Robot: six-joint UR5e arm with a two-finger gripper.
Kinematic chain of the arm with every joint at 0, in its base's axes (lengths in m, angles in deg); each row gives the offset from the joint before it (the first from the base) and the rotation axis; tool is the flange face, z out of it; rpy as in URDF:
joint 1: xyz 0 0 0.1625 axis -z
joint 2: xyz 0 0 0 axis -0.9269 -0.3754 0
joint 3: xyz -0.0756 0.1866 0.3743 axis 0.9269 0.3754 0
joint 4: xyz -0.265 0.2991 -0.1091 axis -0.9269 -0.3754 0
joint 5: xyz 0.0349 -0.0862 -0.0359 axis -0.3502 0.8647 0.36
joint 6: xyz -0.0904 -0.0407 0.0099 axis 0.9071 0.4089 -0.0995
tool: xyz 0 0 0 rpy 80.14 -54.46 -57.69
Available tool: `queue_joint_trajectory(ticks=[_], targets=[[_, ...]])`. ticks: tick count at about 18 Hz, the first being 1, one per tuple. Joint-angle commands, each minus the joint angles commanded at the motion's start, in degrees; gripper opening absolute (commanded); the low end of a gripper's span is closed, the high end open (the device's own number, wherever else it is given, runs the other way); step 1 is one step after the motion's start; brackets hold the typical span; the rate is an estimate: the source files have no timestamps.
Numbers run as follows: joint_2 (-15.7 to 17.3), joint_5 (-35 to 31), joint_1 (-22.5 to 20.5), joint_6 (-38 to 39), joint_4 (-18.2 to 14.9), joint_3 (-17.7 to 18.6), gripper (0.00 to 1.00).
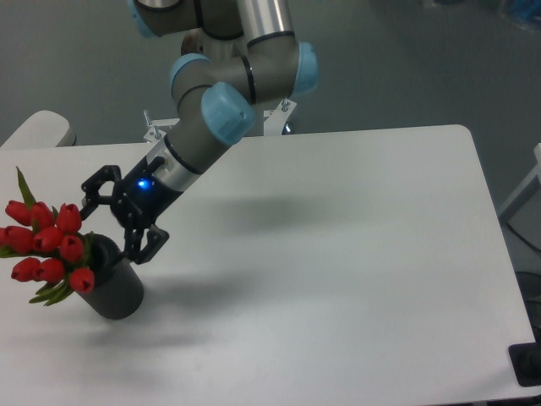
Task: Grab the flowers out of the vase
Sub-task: 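Lower the gripper around the tulip stems above the vase rim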
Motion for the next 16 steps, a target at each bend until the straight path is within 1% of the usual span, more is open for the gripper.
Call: queue_joint_trajectory(ticks=[2, 6, 8, 16], targets=[[-0.1, 0.0, 0.9, -2.6, 0.0, 0.2, 1.00], [-0.2, 0.0, 1.0, -2.7, 0.0, 0.4, 1.00], [-0.6, 0.0, 2.3, -2.7, 0.1, 0.4, 1.00], [-1.6, 0.0, 3.0, -2.7, 0.1, -0.3, 1.00]])
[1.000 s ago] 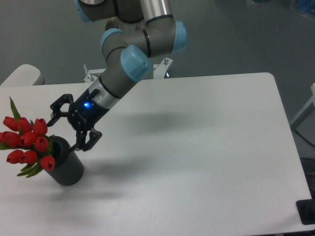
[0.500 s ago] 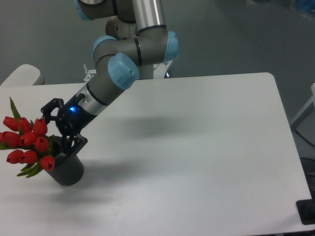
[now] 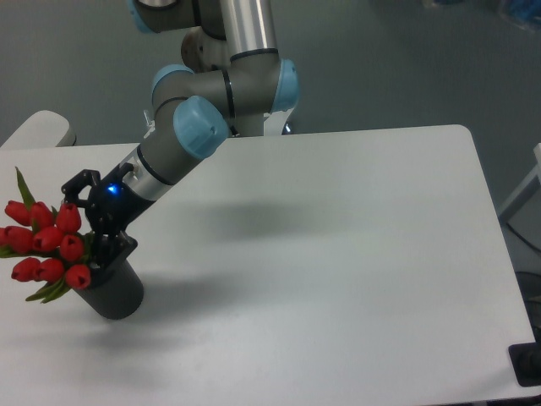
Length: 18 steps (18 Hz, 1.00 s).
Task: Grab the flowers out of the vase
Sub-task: 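Lower the gripper around the tulip stems above the vase rim, then close the gripper on the tulip stems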
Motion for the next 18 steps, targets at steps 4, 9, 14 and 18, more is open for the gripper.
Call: queue_joint_trajectory(ticks=[4, 9, 14, 18], targets=[[-0.1, -0.1, 0.0, 0.0, 0.1, -0.5, 0.96], [-0.5, -0.1, 0.0, 0.3, 0.1, -0.8, 0.76], [-0.4, -0.1, 0.0, 0.4, 0.1, -1.0, 0.47], [-0.1, -0.1, 0.0, 0.4, 0.1, -1.1, 0.37]])
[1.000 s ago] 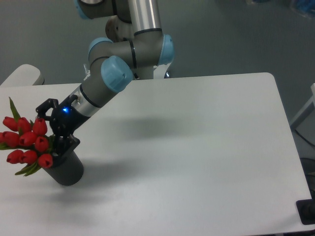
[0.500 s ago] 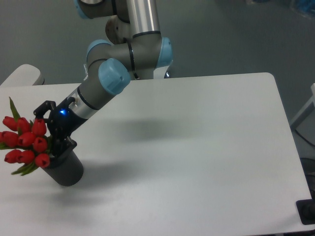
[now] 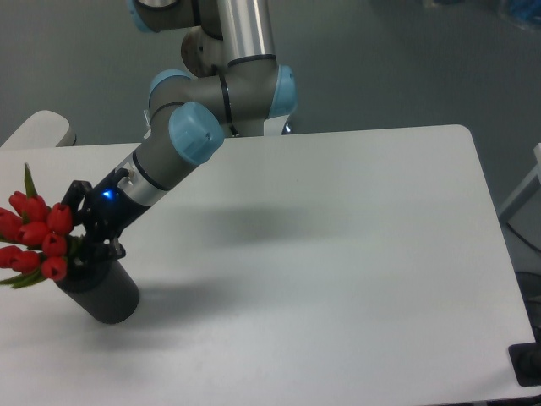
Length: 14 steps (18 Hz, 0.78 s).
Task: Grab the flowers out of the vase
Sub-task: 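Close the gripper on the tulip stems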
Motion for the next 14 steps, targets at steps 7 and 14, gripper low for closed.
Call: queue_joint_trajectory(ticks=[7, 14], targets=[[0.0, 0.0, -0.1, 0.4, 0.0, -1.4, 0.33], [0.4, 0.1, -0.8, 3.9, -0.1, -4.6, 0.31]])
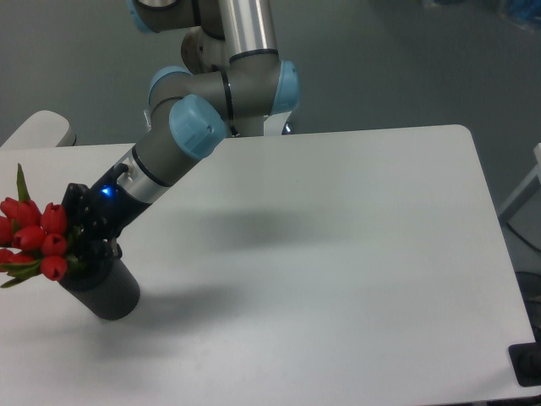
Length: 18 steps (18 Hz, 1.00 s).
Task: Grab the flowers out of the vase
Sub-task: 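Close the gripper on the tulip stems, then lift the gripped tulips up out of the black vase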
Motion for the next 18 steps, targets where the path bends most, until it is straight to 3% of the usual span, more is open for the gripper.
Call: queue_joint_trajectory(ticks=[4, 18], targets=[[0.6, 0.4, -0.8, 3.3, -0.1, -1.9, 0.29], [6.9, 2.8, -2.5, 10.9, -0.4, -2.8, 0.28]])
